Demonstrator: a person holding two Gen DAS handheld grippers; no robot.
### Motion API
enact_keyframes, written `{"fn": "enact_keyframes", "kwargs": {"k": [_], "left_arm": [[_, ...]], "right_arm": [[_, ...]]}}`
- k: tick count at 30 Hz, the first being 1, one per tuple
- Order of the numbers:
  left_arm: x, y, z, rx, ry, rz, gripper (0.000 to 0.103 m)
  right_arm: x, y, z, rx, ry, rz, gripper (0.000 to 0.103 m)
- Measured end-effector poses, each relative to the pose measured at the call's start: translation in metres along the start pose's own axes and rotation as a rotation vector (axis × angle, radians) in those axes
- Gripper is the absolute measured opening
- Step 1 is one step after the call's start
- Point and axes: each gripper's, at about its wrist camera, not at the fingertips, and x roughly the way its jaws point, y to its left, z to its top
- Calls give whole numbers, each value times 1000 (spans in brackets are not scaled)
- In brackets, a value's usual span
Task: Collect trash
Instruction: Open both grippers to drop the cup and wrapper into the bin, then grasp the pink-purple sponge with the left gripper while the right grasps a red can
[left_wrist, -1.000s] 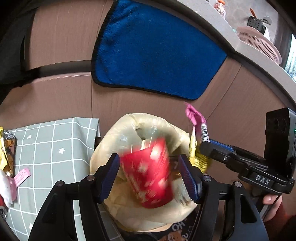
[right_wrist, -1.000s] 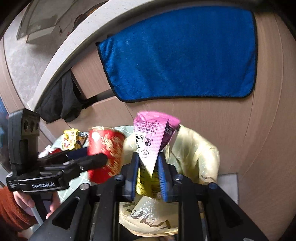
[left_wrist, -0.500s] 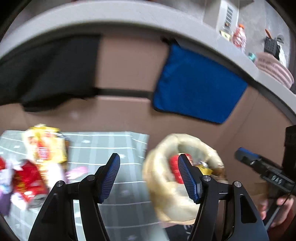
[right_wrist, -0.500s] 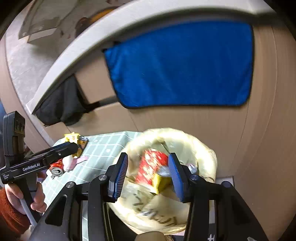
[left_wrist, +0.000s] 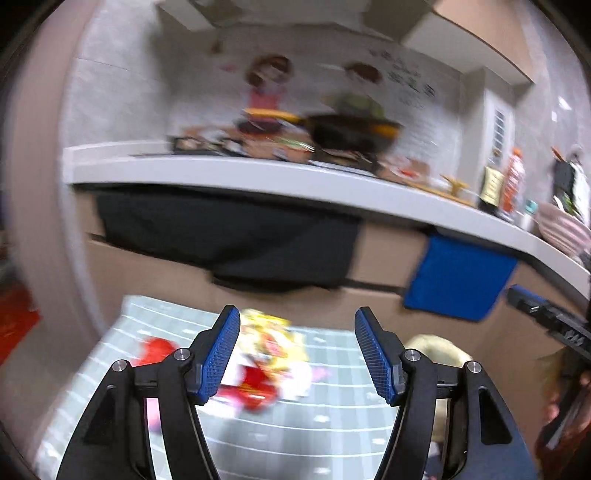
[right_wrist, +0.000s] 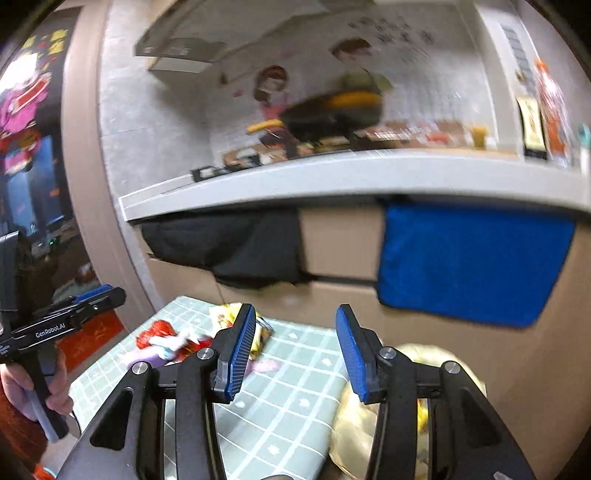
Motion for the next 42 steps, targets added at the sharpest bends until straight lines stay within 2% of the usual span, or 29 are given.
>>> {"fn": "enact_keyframes", "kwargs": {"k": [3,6,9,11,13,16,19,25,26,27,32,36,42], "left_arm": [[-17,43,3,-38,-22,74,65],[-12,89,-8,-89,14,114,65],[5,120,-33,-151,52,104,65],[20,133,-55,-148,86,102,65],[40,142,-80,-121,152,106,65],[64,144,-105,-57,232,99,64],[83,144,-121,12,279,108,63],[122,149,-143,70,347,153,63],[127,149,-146,74,351,156,61],[129,150,-148,70,353,160,52],[115,157,-149,-94,321,142,32],[88,148,-137,-172,267,136,31],[59,138,-123,-267,237,77,31]], "right_arm": [[-1,26,18,-29,-44,29,44],[7,43,29,-41,-64,65,44],[36,54,27,-37,-28,112,44],[56,59,15,-36,11,157,44],[72,64,1,-42,50,171,44],[104,66,-24,-28,146,190,43],[128,66,-44,-12,227,191,43],[160,73,-74,-37,327,207,42],[164,75,-78,-51,335,205,42],[167,76,-81,-65,344,204,42],[190,88,-90,-100,399,240,42],[206,101,-94,-110,391,266,42],[257,119,-111,-95,476,304,42]]}}
